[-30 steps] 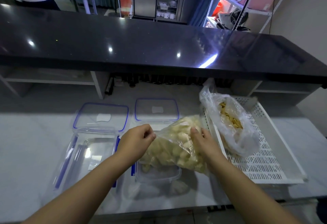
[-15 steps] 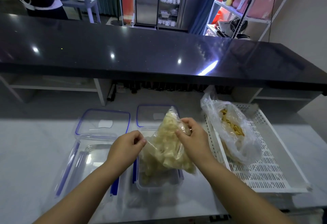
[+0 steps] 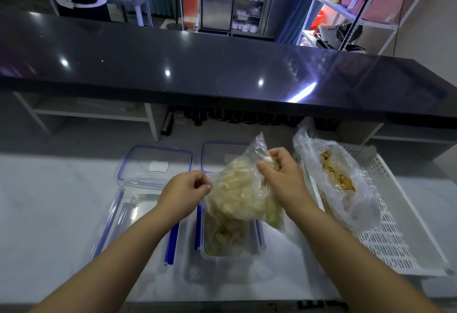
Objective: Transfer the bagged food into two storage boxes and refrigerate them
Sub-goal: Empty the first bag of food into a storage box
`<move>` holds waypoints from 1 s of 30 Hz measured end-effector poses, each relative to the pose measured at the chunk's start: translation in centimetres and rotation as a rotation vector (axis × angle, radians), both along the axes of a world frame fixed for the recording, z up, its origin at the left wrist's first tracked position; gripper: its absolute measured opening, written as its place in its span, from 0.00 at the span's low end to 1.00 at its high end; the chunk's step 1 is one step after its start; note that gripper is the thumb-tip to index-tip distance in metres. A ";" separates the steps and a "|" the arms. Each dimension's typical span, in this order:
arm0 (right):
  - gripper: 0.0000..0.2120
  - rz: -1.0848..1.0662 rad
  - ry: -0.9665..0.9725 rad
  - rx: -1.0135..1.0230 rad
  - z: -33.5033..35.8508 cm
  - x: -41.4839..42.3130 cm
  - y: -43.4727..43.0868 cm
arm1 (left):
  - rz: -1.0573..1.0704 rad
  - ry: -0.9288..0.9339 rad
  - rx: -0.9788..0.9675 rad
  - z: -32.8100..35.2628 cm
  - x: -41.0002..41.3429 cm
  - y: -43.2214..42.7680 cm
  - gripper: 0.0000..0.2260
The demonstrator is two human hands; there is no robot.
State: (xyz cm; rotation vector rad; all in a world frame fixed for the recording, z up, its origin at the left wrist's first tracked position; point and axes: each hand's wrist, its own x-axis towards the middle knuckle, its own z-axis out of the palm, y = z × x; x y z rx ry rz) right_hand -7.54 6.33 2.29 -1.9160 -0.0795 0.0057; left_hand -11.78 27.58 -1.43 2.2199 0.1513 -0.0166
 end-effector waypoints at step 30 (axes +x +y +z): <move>0.18 0.012 -0.061 -0.264 1.8 2.4 1.7 | -0.020 0.107 0.140 0.5 0.2 0.1 0.05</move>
